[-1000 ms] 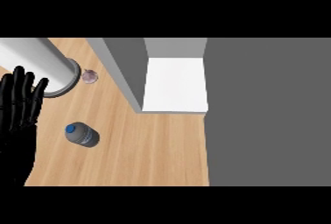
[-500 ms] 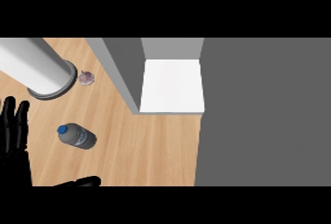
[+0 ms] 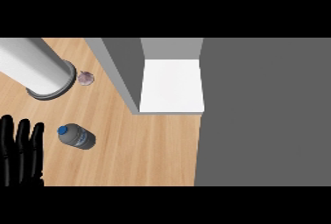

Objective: Pick up the bottled water, place it into the cabinet and close the cabinet

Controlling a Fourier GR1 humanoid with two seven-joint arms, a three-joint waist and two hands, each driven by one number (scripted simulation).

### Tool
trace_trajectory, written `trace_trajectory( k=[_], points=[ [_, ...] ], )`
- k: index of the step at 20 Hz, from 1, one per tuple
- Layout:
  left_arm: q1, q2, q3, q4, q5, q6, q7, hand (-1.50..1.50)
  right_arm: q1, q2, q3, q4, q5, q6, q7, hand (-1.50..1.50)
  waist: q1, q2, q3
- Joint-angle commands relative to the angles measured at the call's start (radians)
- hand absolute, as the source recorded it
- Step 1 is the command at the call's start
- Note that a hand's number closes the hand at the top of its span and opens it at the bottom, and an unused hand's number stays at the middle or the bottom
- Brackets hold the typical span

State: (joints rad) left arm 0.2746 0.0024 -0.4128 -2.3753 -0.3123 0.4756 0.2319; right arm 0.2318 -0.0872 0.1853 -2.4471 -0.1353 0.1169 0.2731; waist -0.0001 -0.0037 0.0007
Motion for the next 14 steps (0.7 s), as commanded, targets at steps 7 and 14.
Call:
trace_trajectory(
  k=[7, 14],
  points=[
    [0.017, -0.002, -0.170, -0.063, -0.244, 0.131, 0.121, -1.50, 0.029, 0.012, 0.095, -0.144, 0.060, -0.045, 0.090, -1.50, -0.001, -0.001, 0.000],
    [0.027, 0.002, -0.211, 0.026, -0.253, 0.187, 0.068, -1.50, -0.008, 0.016, 0.089, -0.183, 0.068, -0.098, 0.143, -1.50, -0.001, -0.001, 0.000]
  ],
)
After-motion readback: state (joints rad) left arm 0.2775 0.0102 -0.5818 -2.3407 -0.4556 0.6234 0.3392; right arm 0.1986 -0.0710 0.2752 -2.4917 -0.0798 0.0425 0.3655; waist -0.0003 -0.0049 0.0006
